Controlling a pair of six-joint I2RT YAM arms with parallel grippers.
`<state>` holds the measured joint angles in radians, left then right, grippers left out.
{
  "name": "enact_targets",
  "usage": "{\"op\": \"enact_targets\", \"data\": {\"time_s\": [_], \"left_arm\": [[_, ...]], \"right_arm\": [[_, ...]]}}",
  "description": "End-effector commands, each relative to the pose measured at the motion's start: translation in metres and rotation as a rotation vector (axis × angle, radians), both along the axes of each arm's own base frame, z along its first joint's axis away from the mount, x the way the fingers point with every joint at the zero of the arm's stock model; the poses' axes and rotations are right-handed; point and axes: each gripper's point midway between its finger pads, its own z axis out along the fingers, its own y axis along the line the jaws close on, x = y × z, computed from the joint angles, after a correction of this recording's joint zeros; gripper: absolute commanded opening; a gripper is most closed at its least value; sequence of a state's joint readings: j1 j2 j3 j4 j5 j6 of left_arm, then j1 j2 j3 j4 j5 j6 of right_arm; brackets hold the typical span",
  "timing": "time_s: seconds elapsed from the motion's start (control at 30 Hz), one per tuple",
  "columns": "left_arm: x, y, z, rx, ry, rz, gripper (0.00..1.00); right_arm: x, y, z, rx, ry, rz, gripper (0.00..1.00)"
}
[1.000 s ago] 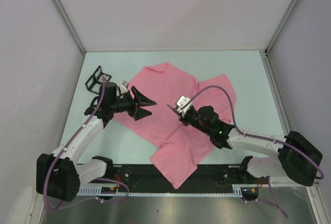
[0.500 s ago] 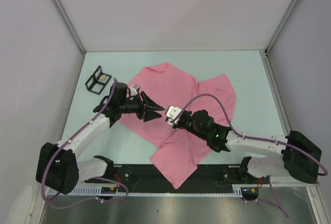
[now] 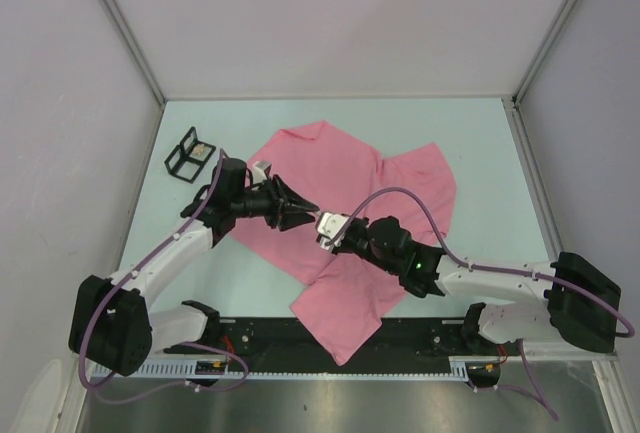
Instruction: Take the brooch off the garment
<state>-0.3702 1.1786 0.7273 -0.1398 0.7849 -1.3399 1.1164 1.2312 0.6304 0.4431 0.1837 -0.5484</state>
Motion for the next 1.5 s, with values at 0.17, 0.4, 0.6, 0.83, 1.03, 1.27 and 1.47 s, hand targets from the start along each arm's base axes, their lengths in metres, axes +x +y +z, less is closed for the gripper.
{"op": "enact_targets", "data": {"time_s": [0.17, 0.4, 0.6, 0.83, 1.03, 1.27, 1.47], "left_arm": [[0.000, -0.003, 0.005, -0.037, -0.017, 0.001, 0.07], [0.014, 0.001, 0.008, 0.055, -0.385, -0.072, 0.00], [0.018, -0.005, 0.028, -0.015, -0.655, -0.112, 0.01], [0.010, -0.003, 0.057, -0.080, -0.828, -0.092, 0.00], [-0.004, 0.000, 0.072, -0.160, -0.906, -0.080, 0.00], [-0.010, 0.001, 0.071, -0.209, -0.893, -0.071, 0.00], [-0.013, 0.001, 0.077, -0.247, -0.902, -0.067, 0.00]], "right_arm": [[-0.004, 0.009, 0.030, 0.051, -0.062, -0.019, 0.00], [-0.009, -0.016, -0.006, 0.105, 0.248, -0.211, 0.54], [-0.026, -0.020, -0.004, 0.450, 0.724, -0.290, 0.62], [-0.006, -0.023, 0.038, 0.864, 1.031, -0.247, 0.65], [0.005, -0.019, 0.057, 1.001, 1.115, -0.148, 0.65], [0.003, -0.018, 0.080, 1.091, 1.080, -0.063, 0.60], [0.007, -0.013, 0.083, 1.118, 1.086, -0.032, 0.50]]}}
